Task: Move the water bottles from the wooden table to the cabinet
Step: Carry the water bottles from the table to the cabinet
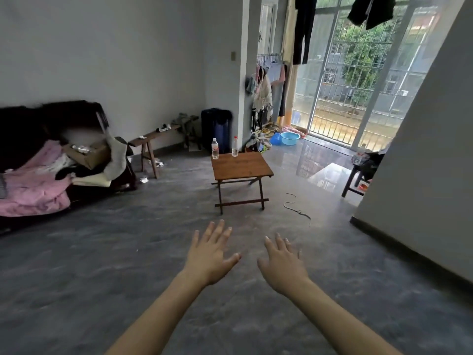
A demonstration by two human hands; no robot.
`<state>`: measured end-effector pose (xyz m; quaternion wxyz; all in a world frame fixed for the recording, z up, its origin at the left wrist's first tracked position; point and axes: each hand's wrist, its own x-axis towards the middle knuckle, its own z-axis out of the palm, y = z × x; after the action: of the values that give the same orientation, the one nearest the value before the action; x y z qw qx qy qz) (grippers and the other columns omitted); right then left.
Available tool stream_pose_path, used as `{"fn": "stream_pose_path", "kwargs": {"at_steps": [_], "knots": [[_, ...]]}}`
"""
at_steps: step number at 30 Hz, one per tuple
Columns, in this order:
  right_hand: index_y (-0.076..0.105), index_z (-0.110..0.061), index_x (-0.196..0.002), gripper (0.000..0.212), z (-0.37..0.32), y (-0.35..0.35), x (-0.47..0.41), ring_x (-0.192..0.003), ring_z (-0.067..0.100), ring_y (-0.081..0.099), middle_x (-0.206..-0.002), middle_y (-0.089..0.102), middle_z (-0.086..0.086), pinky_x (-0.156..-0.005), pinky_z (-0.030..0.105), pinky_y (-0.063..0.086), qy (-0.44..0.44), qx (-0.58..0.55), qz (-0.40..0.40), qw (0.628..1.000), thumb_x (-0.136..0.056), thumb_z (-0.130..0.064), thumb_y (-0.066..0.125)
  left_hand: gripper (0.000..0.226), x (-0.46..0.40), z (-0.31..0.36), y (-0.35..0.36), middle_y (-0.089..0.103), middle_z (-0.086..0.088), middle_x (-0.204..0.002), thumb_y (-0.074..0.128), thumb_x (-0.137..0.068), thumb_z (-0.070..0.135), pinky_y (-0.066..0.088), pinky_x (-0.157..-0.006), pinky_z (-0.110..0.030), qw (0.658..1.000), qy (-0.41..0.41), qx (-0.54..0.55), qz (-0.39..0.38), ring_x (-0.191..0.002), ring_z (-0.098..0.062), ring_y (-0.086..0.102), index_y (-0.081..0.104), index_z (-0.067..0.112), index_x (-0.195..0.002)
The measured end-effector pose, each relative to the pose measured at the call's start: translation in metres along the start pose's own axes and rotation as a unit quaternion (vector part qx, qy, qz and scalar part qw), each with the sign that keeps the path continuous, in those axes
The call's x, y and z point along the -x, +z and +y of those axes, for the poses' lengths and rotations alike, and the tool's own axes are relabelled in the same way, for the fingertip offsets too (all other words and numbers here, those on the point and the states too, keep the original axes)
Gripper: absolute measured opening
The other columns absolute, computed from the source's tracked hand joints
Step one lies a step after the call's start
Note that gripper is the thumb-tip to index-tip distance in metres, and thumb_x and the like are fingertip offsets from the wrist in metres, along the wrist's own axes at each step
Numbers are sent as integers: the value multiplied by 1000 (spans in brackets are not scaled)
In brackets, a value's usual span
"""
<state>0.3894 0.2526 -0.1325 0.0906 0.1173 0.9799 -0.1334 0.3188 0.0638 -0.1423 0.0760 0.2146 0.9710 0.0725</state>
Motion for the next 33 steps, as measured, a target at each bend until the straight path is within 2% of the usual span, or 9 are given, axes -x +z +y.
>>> {"fn": "stream_pose_path", "kwargs": {"at_steps": [8, 14, 21, 25, 33], "knots": [[8, -24, -159, 70, -10, -5, -35, -154, 28, -1, -168, 0, 6, -120, 56, 7, -70, -3, -9, 998, -99, -51, 32, 84, -12, -8, 6, -17, 7, -172, 28, -97, 74, -13, -124, -49, 998, -62, 20, 6, -158, -15, -17, 2, 32, -164], [8, -27, -159, 69, -32, -11, -91, -154, 29, -2, -168, -1, 7, -121, 56, 7, -106, 9, -17, 994, -99, -52, 33, 83, -52, -34, -9, -19, 7, -172, 29, -98, 73, -11, -125, -50, 996, -87, 24, 17, -158, -15, -17, 3, 32, -164], [5, -26, -159, 72, -91, -25, -185, -154, 28, -3, -168, -3, 7, -121, 57, 5, -145, 24, -8, 989, -99, -57, 31, 81, -128, -94, -43, -15, 8, -172, 30, -98, 73, -7, -126, -50, 994, -93, 27, 41, -159, -15, -14, 3, 34, -164], [6, -25, -159, 71, -120, -42, -250, -154, 28, -2, -168, -2, 7, -122, 57, 7, -141, 16, -14, 990, -100, -52, 35, 80, -183, -131, -65, -15, 9, -172, 29, -98, 72, -8, -126, -50, 995, -88, 29, 38, -159, -14, -15, 4, 34, -164], [10, -27, -159, 70, -137, -55, -351, -154, 26, 1, -168, 3, 5, -121, 56, 8, -123, -19, 14, 992, -99, -56, 33, 79, -285, -166, -89, -15, 8, -172, 29, -98, 71, -7, -128, -51, 997, -62, 14, 31, -159, -15, -14, 5, 34, -164]]}}
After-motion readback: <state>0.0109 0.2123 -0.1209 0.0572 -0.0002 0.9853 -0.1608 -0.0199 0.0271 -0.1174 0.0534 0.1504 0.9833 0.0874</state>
